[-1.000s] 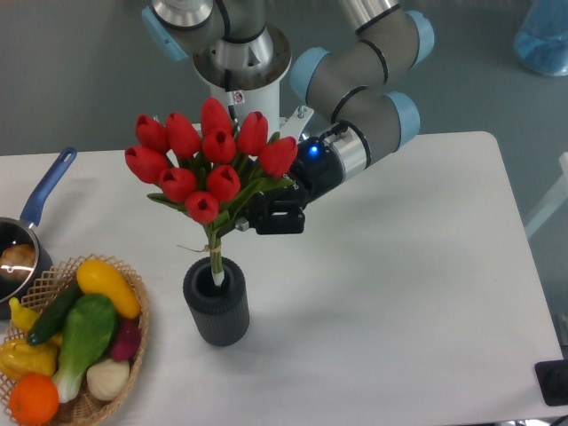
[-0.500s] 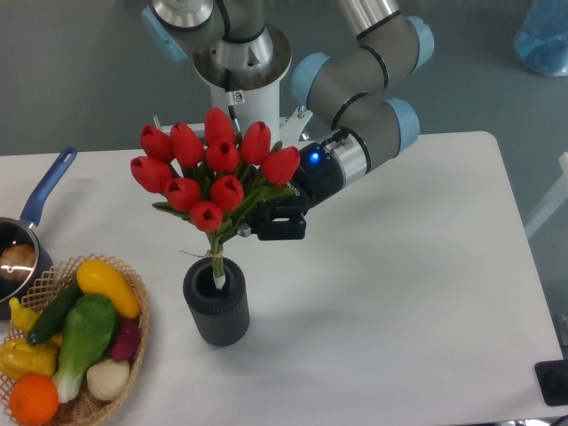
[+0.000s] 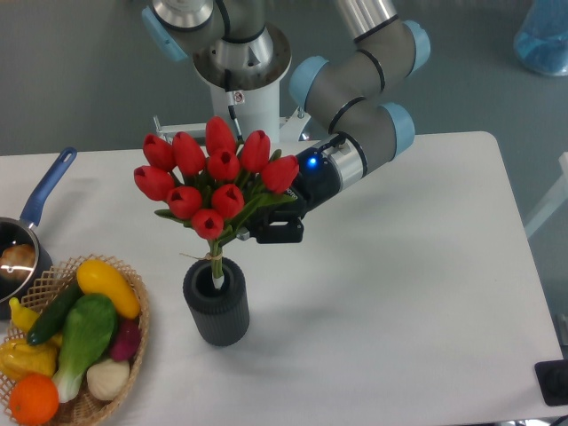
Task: Insert the flowers into the vase
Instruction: 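Push the bouquet further down into the vase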
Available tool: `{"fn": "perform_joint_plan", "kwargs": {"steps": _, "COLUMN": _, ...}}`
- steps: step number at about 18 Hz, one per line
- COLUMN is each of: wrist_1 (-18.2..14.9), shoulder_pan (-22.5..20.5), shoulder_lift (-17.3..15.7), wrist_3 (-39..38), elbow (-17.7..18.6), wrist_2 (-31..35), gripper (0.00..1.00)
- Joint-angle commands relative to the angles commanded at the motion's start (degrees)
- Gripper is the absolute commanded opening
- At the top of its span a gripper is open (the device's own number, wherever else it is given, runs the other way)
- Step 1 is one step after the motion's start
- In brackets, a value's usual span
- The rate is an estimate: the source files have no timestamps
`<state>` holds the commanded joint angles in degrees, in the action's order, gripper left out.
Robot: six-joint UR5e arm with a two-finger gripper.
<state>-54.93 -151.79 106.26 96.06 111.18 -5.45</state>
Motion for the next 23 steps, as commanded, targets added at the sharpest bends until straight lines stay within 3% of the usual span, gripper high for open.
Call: {"fn": "perform_joint_plan", "kwargs": {"steps": 23, "wrist_1": 0.0, "shoulder_pan": 0.97, "shoulder_lift": 5.45, "wrist_3": 4.57, "elbow": 0.44, "wrist_2": 0.09, "gripper": 0.24}}
